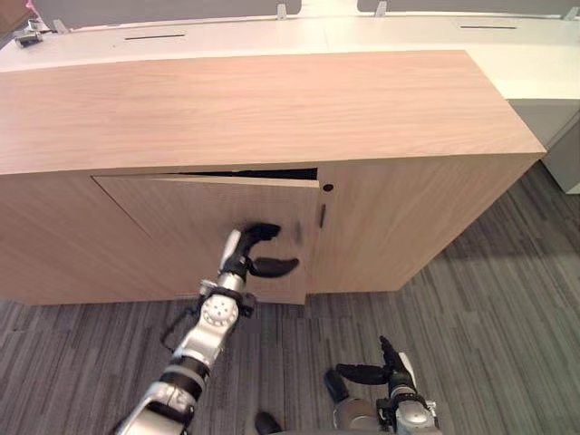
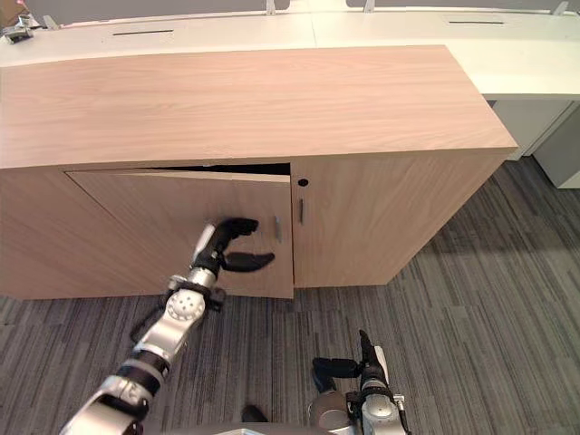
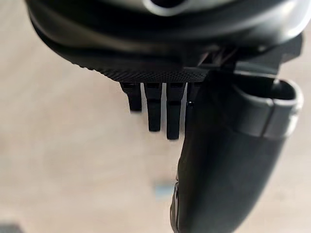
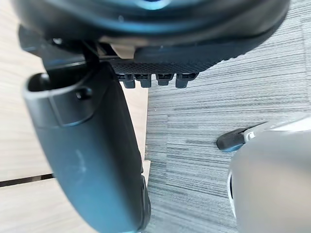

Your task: Walk over to the cabinet, pick up the folder, carry it to the office cabinet, place the folder inside the office cabinet, then close the office cabinet door

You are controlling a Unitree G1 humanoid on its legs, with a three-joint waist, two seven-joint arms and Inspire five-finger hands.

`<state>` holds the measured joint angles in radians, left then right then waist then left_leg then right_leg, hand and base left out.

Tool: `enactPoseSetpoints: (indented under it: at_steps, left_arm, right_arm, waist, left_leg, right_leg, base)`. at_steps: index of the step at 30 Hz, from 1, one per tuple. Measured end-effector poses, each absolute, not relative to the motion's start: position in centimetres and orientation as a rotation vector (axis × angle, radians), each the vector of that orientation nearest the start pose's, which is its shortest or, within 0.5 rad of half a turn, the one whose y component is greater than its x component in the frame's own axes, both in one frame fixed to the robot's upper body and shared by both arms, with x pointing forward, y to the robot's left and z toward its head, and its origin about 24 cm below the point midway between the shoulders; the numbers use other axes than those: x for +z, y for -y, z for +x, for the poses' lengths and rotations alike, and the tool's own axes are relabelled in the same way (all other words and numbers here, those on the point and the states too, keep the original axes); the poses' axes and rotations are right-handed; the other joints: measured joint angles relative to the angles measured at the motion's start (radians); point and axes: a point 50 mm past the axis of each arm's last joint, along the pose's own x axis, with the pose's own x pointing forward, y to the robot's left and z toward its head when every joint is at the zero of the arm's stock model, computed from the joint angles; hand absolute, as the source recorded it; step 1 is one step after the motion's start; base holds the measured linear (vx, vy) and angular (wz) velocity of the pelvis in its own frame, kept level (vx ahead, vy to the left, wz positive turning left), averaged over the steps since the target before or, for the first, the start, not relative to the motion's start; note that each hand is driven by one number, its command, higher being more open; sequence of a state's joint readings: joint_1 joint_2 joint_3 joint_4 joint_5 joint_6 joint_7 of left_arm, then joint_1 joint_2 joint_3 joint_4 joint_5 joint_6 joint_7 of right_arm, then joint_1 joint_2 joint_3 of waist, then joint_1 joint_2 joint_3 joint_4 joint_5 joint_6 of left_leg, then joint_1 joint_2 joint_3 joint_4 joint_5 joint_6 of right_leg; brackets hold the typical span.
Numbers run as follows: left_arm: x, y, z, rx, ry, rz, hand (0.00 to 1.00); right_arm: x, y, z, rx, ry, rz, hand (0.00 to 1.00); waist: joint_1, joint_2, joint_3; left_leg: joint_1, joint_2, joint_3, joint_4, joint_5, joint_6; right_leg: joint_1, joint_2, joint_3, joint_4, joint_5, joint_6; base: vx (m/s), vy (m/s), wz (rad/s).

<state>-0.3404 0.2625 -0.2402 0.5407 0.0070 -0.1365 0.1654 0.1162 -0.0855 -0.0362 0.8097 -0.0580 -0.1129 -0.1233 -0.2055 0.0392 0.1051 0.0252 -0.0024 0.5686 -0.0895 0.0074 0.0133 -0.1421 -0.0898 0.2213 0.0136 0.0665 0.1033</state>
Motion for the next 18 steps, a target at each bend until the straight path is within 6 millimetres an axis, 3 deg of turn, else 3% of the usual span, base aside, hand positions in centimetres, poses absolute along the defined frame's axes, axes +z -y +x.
enactPoseSetpoints:
  at_steps: [2, 6, 10, 12, 15, 18]
  left_arm:
    - [2.2, -15.9, 31.0, -0.059, -0.054, 0.387, 1.00]
    - [1.4, -16.3, 29.9, -0.040, -0.073, 0.367, 1.00]
    - [-0.8, -17.3, 27.0, 0.026, -0.147, 0.301, 1.00]
    - [-3.5, -18.0, 24.0, 0.069, -0.258, 0.248, 1.00]
    - [-6.4, -18.8, 20.2, 0.118, -0.399, 0.194, 1.00]
    - [-9.7, -20.0, 16.5, 0.181, -0.587, 0.169, 1.00]
  right_arm:
    - [-13.2, 20.3, 13.5, -0.202, -0.814, -0.156, 1.00]
    - [-13.6, 21.2, 12.5, -0.229, -0.857, -0.158, 1.00]
    - [-14.1, 21.8, 11.4, -0.256, -0.904, -0.160, 1.00]
    - [-14.1, 22.0, 11.5, -0.271, -0.907, -0.155, 1.00]
    - [-14.0, 21.7, 12.0, -0.277, -0.895, -0.133, 1.00]
    - [-14.0, 21.5, 12.0, -0.285, -0.894, -0.117, 1.00]
  waist:
    - [0.003, 0.010, 0.002]
    - [0.021, 0.005, 0.010]
    - [0.054, 0.002, 0.014]
    - [0.085, 0.001, 0.019]
    - [0.113, -0.010, 0.031]
    - [0.118, -0.015, 0.033]
  left_leg:
    - [-0.006, 0.001, -0.025, 0.002, -0.002, -0.003]
    - [-0.062, 0.041, -0.078, 0.136, -0.044, -0.013]
    - [-0.106, 0.067, -0.256, 0.225, -0.077, -0.021]
    - [-0.103, 0.071, -0.348, 0.247, -0.089, -0.039]
    - [-0.083, 0.073, -0.333, 0.246, -0.108, -0.054]
    - [-0.053, 0.067, -0.314, 0.229, -0.122, -0.057]
  right_leg:
    - [0.004, -0.003, -0.035, 0.004, -0.011, -0.012]
    - [0.025, 0.000, -0.077, 0.003, -0.023, -0.026]
    - [0.039, 0.022, -0.088, -0.004, -0.019, -0.029]
    - [0.051, 0.033, -0.069, -0.013, -0.011, -0.030]
    - [0.062, 0.037, -0.036, -0.031, 0.008, -0.027]
    - [0.072, 0.036, -0.006, -0.053, 0.006, -0.025]
  base:
    - [-0.03, -0.091, 0.42]
    - [0.02, -0.103, 0.32]
    - [0.06, -0.114, 0.06]
    - [0.02, -0.090, -0.23]
    - [-0.05, 0.003, -0.32]
    - [-0.07, 0.023, -0.33]
